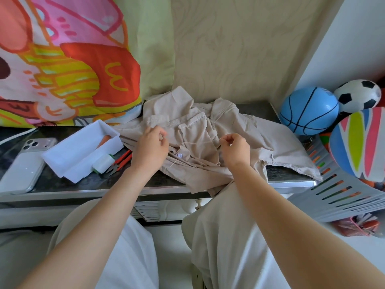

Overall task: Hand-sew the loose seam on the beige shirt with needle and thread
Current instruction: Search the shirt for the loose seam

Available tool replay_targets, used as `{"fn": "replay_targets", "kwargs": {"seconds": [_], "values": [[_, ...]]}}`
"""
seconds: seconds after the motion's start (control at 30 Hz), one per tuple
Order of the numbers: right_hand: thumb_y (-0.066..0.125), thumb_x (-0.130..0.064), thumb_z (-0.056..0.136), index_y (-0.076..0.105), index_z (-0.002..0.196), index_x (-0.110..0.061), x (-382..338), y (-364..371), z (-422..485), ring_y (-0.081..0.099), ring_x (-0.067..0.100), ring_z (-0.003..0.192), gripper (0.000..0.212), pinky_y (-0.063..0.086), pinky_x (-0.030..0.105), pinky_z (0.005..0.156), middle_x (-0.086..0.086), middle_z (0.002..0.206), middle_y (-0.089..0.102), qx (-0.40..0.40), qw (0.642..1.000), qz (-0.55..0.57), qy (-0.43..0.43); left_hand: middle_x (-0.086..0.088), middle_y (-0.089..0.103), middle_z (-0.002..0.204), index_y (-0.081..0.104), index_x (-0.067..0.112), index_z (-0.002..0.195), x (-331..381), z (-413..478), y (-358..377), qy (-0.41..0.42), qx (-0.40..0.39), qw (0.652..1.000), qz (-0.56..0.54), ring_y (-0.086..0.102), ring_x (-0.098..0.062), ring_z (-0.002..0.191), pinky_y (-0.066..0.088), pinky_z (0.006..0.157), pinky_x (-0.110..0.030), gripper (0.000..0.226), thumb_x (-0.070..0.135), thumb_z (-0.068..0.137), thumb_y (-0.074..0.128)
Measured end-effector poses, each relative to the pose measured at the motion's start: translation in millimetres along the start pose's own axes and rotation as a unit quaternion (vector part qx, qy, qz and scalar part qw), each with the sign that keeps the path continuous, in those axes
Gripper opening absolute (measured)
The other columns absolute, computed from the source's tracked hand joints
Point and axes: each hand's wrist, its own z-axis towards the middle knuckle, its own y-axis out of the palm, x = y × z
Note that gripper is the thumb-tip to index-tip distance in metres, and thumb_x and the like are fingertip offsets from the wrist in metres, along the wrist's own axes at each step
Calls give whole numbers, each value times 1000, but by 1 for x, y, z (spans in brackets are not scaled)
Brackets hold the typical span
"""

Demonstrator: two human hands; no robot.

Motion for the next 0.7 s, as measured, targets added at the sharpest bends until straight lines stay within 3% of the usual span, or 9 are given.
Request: {"fn": "replay_targets", "kwargs": {"seconds": [0.1,0.23,0.37,0.47,0.6,0.7], "values": [[47,-14,97,58,93,-16,-1,1,0,53,13,82,11,39,23,70,-2,93,59,-2,1000,-4,-6,-7,50,117,58,11,113,1,1,0,53,48,997,23,48,-25,108,40,86,-35,22,9,93,49],[48,-13,97,59,94,-13,-3,0,-2,51,5,69,11,37,15,59,-4,88,58,-9,999,-2,-30,6,46,107,60,13,110,8,-1,8,85,25,993,-71,49,-18,97,40,87,-27,23,4,90,53],[50,-13,96,60,94,-11,-3,-3,-4,49,3,66,11,42,23,74,-8,83,56,-11,999,14,-49,3,53,117,58,16,121,11,-6,24,98,-57,993,-41,48,-18,110,39,98,-33,30,12,92,56],[51,-14,96,58,93,-13,-5,-6,-7,51,3,69,8,44,24,75,-3,91,58,-12,997,38,-69,1,62,121,60,18,122,13,-10,37,99,-103,989,-37,51,-19,114,40,100,-40,31,16,91,60],[52,-12,95,57,91,-15,-6,-11,-10,50,2,74,7,42,15,74,0,97,57,-21,990,21,-135,8,59,125,58,25,123,25,-12,45,118,-70,989,56,47,-18,118,32,101,-35,33,29,91,60],[53,-11,95,58,102,-11,-6,-13,-14,51,2,77,8,40,6,69,-6,93,55,-27,984,12,-178,8,58,121,58,23,124,43,-13,45,144,-44,989,-2,47,-15,117,32,97,-32,35,26,89,62]]}}
